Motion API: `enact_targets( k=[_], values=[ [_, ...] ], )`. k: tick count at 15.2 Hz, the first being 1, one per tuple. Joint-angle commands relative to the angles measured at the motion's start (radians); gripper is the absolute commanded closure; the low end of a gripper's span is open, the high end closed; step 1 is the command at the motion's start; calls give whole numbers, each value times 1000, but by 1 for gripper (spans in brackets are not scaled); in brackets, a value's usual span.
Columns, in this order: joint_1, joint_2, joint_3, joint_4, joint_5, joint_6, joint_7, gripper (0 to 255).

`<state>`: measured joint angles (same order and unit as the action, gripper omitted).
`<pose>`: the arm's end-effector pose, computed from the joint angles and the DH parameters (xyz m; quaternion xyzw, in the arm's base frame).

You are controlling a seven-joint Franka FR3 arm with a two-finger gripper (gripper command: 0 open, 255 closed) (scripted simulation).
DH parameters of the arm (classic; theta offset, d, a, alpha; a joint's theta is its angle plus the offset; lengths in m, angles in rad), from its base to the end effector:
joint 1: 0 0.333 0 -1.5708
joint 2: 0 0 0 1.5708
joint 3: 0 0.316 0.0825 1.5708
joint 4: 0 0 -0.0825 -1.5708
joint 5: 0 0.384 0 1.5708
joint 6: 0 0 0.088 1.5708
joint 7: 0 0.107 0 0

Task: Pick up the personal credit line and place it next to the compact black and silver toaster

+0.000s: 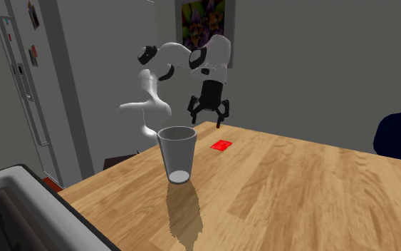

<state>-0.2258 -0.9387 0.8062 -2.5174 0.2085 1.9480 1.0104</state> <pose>0.2818 0.2350 0.4939 0.9172 -0.3257 0.2053 0.1024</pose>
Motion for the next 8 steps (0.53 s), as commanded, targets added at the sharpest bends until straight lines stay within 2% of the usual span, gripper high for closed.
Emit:
enact_targets(
  k=[1, 4, 8],
  values=[
    [-92, 35, 137, 47, 3, 30, 159, 0],
    [-255, 64, 319, 143, -4, 35, 346, 0],
    [-273, 72, 342, 103, 5, 91, 342, 0]
  ],
)
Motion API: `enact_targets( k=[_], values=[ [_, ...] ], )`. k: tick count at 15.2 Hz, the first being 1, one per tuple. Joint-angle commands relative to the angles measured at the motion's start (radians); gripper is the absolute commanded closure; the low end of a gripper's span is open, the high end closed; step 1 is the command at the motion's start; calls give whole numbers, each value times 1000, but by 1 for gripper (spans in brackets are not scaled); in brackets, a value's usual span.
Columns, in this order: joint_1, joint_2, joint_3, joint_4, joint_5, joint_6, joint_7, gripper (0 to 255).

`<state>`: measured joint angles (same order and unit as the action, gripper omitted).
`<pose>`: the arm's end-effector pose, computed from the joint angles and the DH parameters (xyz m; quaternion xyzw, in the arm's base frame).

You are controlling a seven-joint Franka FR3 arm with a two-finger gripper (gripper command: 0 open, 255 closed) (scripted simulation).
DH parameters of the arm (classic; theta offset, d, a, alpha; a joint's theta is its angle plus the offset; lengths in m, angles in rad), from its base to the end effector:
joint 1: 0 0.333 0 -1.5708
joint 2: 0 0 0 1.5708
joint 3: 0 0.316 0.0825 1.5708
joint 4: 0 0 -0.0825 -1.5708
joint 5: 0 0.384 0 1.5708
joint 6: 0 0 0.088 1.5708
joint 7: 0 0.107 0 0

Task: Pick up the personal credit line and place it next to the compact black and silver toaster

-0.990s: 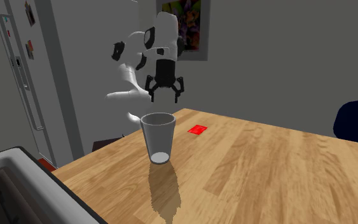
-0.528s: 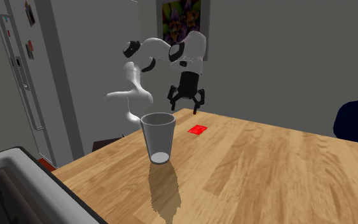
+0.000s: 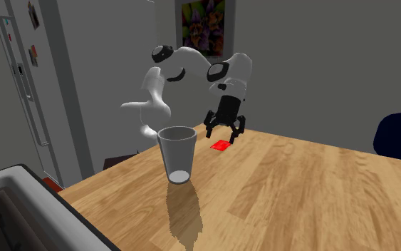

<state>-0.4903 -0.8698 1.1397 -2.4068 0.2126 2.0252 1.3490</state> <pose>0.3218 0.2912 0.4374 0.8540 -0.4341 0.2539 0.1332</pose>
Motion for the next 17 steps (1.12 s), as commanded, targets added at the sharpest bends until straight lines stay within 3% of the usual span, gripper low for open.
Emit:
enact_targets(
  k=[1, 11, 12, 17],
  values=[
    [-13, 6, 14, -17, 2, 29, 3, 0],
    [-27, 15, 31, -40, 6, 66, 2, 0],
    [-27, 15, 31, -40, 6, 66, 2, 255],
    [-27, 15, 32, -42, 6, 68, 3, 255]
  ],
)
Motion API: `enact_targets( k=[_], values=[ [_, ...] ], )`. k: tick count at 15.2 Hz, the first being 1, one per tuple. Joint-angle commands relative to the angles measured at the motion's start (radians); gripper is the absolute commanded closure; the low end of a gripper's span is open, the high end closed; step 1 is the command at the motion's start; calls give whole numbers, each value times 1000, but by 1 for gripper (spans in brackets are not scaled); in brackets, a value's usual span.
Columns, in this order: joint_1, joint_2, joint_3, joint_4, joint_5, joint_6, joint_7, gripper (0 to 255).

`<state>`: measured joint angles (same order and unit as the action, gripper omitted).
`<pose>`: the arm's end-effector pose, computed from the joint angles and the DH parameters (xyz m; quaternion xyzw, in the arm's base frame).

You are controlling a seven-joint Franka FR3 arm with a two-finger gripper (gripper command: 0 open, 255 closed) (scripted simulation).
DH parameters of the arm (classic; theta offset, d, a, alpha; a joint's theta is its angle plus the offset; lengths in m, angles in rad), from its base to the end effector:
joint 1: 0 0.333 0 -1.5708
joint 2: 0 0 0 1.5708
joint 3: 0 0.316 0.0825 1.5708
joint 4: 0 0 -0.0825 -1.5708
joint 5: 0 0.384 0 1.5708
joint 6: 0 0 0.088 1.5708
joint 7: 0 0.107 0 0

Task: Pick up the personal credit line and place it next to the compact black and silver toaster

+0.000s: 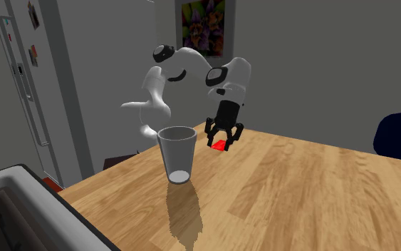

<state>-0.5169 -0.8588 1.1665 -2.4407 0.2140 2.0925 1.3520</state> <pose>0.3306 0.2823 0.4215 0.8525 -0.4345 0.2596 0.1308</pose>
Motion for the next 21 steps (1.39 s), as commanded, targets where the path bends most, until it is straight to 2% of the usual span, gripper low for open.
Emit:
enact_targets(
  k=[1, 4, 21],
  values=[
    [-3, 6, 9, -8, 5, 3, 2, 255],
    [0, 5, 3, -6, 3, -1, 0, 255],
    [17, -13, -143, 150, -57, -193, -73, 255]
  ],
)
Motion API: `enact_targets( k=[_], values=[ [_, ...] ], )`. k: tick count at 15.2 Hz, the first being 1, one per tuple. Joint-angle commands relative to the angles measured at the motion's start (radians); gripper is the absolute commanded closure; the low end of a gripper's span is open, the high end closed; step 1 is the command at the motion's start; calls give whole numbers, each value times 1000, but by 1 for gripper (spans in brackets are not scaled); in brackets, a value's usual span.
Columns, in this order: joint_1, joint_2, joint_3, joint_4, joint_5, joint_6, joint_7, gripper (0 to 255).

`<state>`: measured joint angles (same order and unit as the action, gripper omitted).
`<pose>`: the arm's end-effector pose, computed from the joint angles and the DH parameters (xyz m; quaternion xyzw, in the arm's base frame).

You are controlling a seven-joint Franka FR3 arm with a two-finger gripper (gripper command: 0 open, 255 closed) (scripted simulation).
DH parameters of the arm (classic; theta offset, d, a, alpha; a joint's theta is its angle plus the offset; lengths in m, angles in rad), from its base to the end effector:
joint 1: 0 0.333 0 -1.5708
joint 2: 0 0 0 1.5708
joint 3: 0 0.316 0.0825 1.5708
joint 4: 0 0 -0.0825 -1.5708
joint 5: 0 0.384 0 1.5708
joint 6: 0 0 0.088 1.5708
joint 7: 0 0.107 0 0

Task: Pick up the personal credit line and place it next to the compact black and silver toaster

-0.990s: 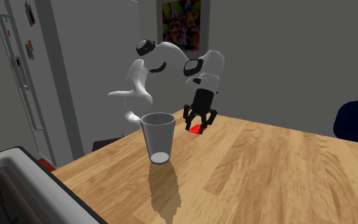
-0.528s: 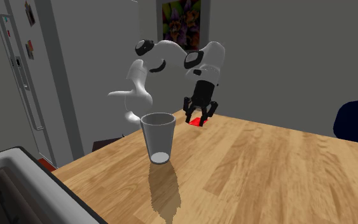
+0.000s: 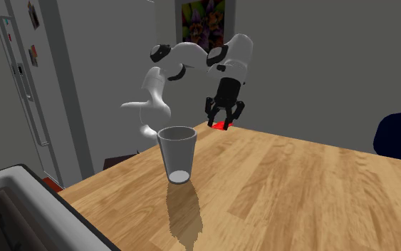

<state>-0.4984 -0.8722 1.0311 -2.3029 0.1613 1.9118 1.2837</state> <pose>0.3300 0.2807 0.5011 0.8530 -0.4357 0.2546 0.1332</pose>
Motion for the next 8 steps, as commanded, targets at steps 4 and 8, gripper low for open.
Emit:
enact_targets(
  k=[4, 8],
  values=[
    [-5, 3, -33, 57, -18, -56, -21, 255],
    [-12, 9, -56, 105, -32, -99, -36, 255]
  ],
)
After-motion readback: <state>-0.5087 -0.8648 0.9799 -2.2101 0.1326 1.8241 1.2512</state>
